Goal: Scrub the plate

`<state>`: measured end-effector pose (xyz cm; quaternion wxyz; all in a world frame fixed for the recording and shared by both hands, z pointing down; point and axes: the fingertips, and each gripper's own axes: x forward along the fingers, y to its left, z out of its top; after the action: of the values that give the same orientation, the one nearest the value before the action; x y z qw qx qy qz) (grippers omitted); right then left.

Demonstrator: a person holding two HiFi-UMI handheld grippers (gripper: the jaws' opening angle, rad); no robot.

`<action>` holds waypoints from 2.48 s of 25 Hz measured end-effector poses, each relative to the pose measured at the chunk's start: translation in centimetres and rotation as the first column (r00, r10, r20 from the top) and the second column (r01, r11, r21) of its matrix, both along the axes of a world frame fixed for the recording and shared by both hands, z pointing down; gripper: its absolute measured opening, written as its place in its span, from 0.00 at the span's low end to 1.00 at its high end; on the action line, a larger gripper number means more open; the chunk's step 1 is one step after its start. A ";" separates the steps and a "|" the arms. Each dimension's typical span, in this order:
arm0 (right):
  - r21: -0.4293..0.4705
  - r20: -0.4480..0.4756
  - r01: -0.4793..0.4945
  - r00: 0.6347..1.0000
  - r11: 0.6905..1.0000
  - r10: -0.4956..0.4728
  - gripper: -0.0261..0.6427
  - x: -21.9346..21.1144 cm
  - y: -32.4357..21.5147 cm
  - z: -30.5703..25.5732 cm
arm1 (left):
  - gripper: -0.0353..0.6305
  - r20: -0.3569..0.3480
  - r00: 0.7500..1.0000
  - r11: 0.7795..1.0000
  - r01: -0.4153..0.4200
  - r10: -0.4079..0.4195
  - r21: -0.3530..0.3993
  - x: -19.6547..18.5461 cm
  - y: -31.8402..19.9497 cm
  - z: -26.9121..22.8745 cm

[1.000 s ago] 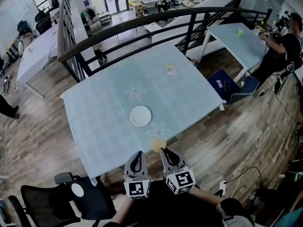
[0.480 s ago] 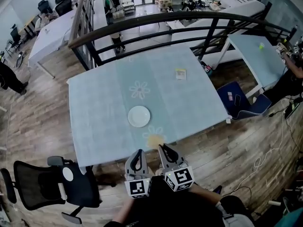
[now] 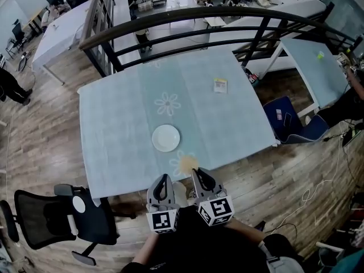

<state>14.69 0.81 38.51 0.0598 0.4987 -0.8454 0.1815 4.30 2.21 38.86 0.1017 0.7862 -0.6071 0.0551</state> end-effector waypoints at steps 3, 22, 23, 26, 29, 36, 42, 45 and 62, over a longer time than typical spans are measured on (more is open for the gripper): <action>0.005 -0.024 -0.017 1.000 1.000 0.017 0.09 -0.3 -1.5 -0.2 | 0.07 -0.003 1.000 1.000 0.001 -0.001 0.012 -1.4 -2.1 0.3; -0.101 -0.062 -0.056 0.997 0.993 0.050 0.09 -6.4 -10.8 1.8 | 0.07 -0.002 0.990 0.990 -0.143 0.143 0.006 -6.4 -11.8 2.0; -0.099 -0.071 -0.045 0.997 0.994 0.038 0.09 -6.8 -11.2 2.0 | 0.07 -0.001 0.990 0.990 -0.141 0.141 0.013 -6.7 -12.2 2.0; -0.109 -0.093 -0.019 0.996 0.994 0.009 0.09 -8.1 -12.3 3.1 | 0.07 -0.004 0.993 0.993 -0.116 0.116 0.016 -8.0 -12.9 2.3; -0.142 -0.100 -0.008 0.995 0.990 -0.006 0.09 -9.3 -13.6 4.8 | 0.07 -0.014 0.997 0.997 -0.078 0.078 0.009 -9.2 -13.5 2.7; -0.234 -0.122 -0.004 0.992 0.972 -0.025 0.09 -10.4 -16.6 11.0 | 0.07 -0.020 0.999 0.998 -0.033 0.032 -0.055 -9.6 -13.9 5.1; -0.298 -0.163 0.000 0.985 0.955 -0.051 0.09 -11.1 -19.1 16.8 | 0.07 -0.006 1.000 0.995 -0.022 0.021 -0.094 -9.1 -14.8 7.4; -0.348 -0.176 0.006 0.982 0.937 -0.072 0.09 -11.6 -19.2 19.5 | 0.07 0.004 1.000 0.993 -0.013 0.013 -0.121 -9.0 -15.1 8.4; -0.450 -0.245 0.018 0.959 0.893 -0.143 0.09 -14.2 -20.0 25.9 | 0.07 -0.004 1.000 0.988 -0.001 0.000 -0.156 -8.9 -17.2 10.4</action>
<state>0.51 -19.21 64.39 0.2946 0.4562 -0.7856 0.2964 -4.59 -14.96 49.31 0.1642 0.7761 -0.6004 0.1010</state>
